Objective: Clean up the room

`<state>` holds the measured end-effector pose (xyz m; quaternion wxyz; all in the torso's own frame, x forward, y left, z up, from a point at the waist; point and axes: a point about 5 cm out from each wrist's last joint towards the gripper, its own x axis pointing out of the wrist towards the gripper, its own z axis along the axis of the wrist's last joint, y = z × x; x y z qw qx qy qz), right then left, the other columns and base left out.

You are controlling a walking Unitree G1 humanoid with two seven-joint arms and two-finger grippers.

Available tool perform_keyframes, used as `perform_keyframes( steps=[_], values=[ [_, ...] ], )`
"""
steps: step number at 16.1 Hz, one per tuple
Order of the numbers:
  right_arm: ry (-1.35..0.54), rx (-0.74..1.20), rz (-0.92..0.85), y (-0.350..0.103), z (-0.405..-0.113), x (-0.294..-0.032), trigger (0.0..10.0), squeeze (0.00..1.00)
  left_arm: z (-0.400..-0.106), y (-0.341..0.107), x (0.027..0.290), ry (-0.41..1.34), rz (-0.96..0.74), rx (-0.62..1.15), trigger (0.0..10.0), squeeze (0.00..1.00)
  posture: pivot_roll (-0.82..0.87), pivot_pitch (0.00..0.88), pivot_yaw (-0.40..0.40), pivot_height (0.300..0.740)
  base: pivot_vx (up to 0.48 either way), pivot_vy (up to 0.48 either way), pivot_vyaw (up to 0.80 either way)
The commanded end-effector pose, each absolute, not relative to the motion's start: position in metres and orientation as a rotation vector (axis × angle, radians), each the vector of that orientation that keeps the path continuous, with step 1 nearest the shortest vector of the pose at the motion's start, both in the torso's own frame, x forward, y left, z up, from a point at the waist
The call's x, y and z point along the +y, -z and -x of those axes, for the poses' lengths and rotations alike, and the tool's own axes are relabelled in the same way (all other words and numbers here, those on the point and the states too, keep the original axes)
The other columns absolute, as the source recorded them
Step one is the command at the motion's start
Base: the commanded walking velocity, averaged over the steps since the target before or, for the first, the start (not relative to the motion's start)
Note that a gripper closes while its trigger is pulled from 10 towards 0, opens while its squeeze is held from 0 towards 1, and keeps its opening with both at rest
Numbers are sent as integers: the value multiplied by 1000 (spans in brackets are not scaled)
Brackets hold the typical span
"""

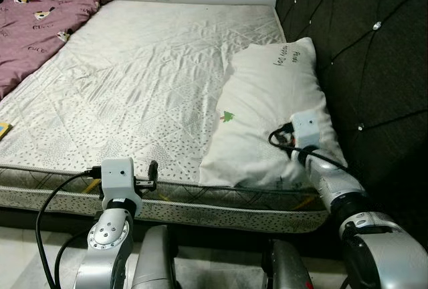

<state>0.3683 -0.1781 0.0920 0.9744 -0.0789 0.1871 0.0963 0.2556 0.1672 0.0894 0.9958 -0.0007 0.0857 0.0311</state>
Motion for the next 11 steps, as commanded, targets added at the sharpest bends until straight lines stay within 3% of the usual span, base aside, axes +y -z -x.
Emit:
perform_keyframes(
  steps=[1,4,8,9,11],
  values=[
    [-208,498,126,-69,-356,-173,10000,0,-255,-92,169,-69,-6,168,10000,0,121,32,14,576,0,0,0],
    [-242,510,95,-64,-353,-156,10000,0,-254,-91,169,-69,-6,170,10000,0,125,29,14,576,0,0,0],
    [-219,242,12,-103,-367,-143,10000,0,-261,-96,168,-71,4,134,10000,0,109,4,15,576,0,0,0],
    [-233,160,-71,-115,-366,-143,10000,1000,-265,-99,167,-67,14,118,10000,0,103,0,15,576,0,0,0],
    [-227,107,-95,-119,-364,-143,10000,1000,-269,-99,164,-63,17,117,10000,0,94,0,17,576,0,0,0]
  ],
)
